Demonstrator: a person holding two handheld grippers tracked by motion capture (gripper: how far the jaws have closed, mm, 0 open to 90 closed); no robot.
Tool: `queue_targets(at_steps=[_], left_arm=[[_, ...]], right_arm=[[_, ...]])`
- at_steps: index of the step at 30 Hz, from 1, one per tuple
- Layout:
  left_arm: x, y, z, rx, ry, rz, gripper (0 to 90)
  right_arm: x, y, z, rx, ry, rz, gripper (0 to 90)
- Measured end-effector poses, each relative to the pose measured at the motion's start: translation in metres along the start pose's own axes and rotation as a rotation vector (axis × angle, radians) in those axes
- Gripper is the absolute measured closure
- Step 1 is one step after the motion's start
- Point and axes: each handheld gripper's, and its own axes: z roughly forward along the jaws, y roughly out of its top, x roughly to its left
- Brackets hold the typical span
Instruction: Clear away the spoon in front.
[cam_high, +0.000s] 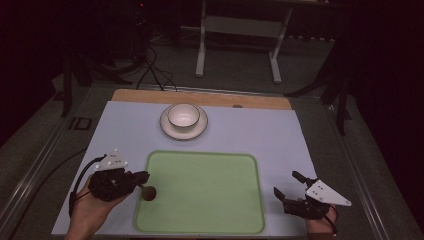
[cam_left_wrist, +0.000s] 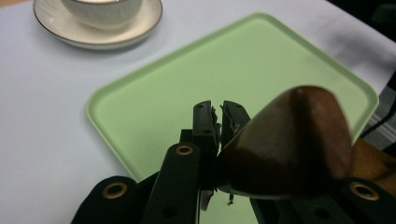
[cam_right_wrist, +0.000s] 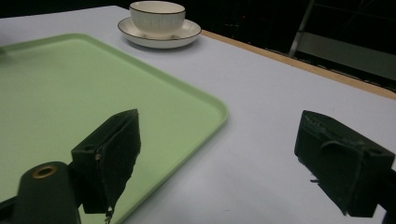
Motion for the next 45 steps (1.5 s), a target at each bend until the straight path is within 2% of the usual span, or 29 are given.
queue_targets(at_steps=[4,6,7,14,18,22,25,27,34,40,45], left_arm=[[-0.001,-0.006,0.009,0.072,-0.009,-0.02,84.8],[0.003,-0.009,0.017,0.09,-0.018,-0.043,84.8],[0.006,-0.009,0.018,0.078,-0.036,-0.061,84.8],[0.021,-0.001,0.038,0.056,-0.025,-0.075,83.3],[0.035,0.002,0.057,0.06,-0.039,-0.117,81.6],[0.045,-0.001,0.074,0.086,-0.047,-0.155,80.4],[0.05,-0.006,0.087,0.098,-0.056,-0.186,80.2],[0.052,-0.007,0.093,0.107,-0.058,-0.192,80.7],[0.057,-0.012,0.103,0.106,-0.06,-0.234,82.1],[0.059,-0.014,0.11,0.126,-0.038,-0.235,81.0],[0.061,-0.016,0.113,0.128,-0.039,-0.249,80.8]], right_arm=[[0.0,0.0,0.001,0.0,0.002,-0.002,14.1],[0.0,0.0,0.001,0.001,0.002,-0.002,14.1],[0.0,0.0,0.001,0.001,0.002,-0.001,14.1],[0.0,0.0,0.002,0.005,0.005,-0.002,14.0],[0.0,0.0,0.001,0.005,0.006,-0.003,14.1],[0.0,0.0,0.001,0.003,0.006,0.001,14.1],[0.0,0.0,0.001,0.003,0.007,0.0,14.0],[0.0,0.0,0.001,0.004,0.007,0.001,14.0],[0.0,0.0,0.001,0.007,0.008,0.0,14.0],[0.0,0.0,0.001,0.003,0.008,0.001,14.0],[0.0,0.0,0.001,0.004,0.009,0.001,14.1]])
